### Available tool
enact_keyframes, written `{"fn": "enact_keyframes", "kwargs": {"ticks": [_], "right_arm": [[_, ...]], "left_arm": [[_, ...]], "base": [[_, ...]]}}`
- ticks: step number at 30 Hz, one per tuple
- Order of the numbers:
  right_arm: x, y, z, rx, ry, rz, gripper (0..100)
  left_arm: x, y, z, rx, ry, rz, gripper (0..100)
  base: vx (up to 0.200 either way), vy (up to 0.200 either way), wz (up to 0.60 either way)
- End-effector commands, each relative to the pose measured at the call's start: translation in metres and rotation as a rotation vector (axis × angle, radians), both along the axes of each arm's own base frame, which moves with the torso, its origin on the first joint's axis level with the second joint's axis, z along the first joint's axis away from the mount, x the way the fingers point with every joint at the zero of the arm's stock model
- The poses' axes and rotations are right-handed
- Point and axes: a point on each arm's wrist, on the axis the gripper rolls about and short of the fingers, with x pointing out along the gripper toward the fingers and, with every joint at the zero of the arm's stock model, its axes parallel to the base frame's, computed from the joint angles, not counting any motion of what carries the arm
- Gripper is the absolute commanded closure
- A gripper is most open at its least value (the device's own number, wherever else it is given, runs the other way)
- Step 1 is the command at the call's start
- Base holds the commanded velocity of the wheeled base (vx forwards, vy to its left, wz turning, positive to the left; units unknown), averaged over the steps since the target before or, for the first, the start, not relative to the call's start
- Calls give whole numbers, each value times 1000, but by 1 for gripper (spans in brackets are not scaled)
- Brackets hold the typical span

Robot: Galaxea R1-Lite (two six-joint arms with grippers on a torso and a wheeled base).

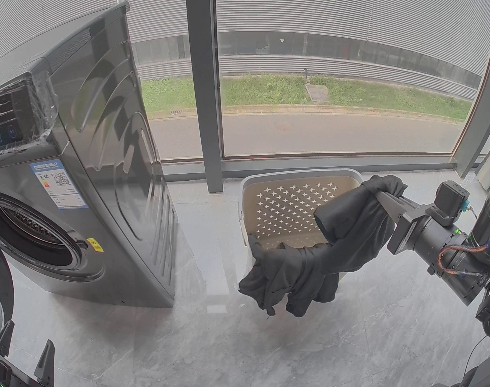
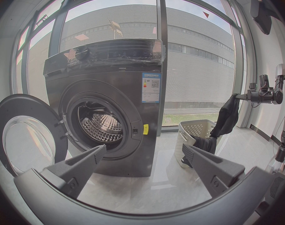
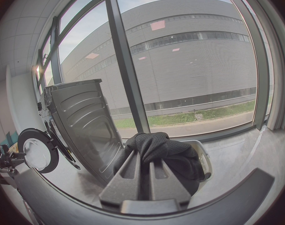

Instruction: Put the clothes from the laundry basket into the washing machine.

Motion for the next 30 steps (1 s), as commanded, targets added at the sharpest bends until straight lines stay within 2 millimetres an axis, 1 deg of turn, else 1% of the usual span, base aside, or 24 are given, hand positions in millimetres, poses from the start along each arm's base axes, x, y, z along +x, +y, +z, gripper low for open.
{"fn": "enact_keyframes", "kwargs": {"ticks": [1,6,12,30], "right_arm": [[0,2,-3,-6,11,7,100],[0,3,-3,-6,10,8,100],[0,2,-2,-4,7,7,100],[1,3,-4,-9,15,8,100]], "left_arm": [[0,0,-5,-1,-2,0,0],[0,0,-5,-1,-2,0,0],[0,0,-5,-1,-2,0,0],[0,0,-5,-1,-2,0,0]], "base": [[0,200,0],[0,200,0],[0,0,0],[-200,0,0]]}}
